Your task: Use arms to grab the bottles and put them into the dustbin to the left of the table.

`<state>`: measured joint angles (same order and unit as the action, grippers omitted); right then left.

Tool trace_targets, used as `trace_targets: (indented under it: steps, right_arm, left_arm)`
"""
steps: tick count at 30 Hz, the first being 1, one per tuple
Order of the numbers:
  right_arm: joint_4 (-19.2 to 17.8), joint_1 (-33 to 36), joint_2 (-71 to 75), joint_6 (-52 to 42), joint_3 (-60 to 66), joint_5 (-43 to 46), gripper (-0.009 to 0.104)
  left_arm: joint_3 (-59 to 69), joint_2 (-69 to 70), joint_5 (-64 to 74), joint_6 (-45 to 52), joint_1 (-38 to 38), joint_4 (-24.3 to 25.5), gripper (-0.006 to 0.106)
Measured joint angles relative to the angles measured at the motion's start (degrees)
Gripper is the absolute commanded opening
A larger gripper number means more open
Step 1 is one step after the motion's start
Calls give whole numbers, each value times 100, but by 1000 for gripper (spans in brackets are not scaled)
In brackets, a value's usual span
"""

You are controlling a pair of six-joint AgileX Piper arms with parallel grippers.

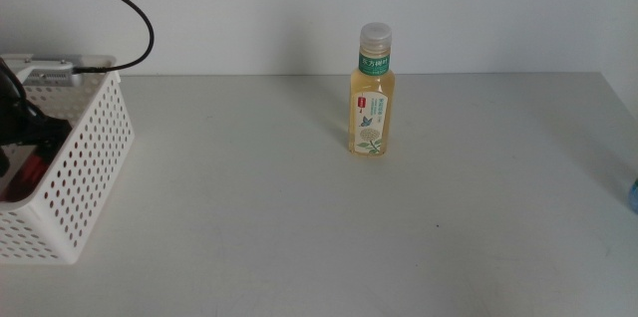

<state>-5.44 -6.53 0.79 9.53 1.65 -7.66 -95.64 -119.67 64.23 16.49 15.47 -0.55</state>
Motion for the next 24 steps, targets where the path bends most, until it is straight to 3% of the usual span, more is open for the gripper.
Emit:
trace_targets:
  steps: [7,16,24]
  right_arm:
    - [0,0,0,0,0,0,94]
    - [0,0,0,0,0,0,94]
    - [0,0,0,0,0,0,94]
  left_arm:
    - [-306,480,471,-382,0,-121,93]
    - [-626,1548,641,-362,-78,-1504,93]
    - [-626,2457,714,-267,-1202,-1414,93]
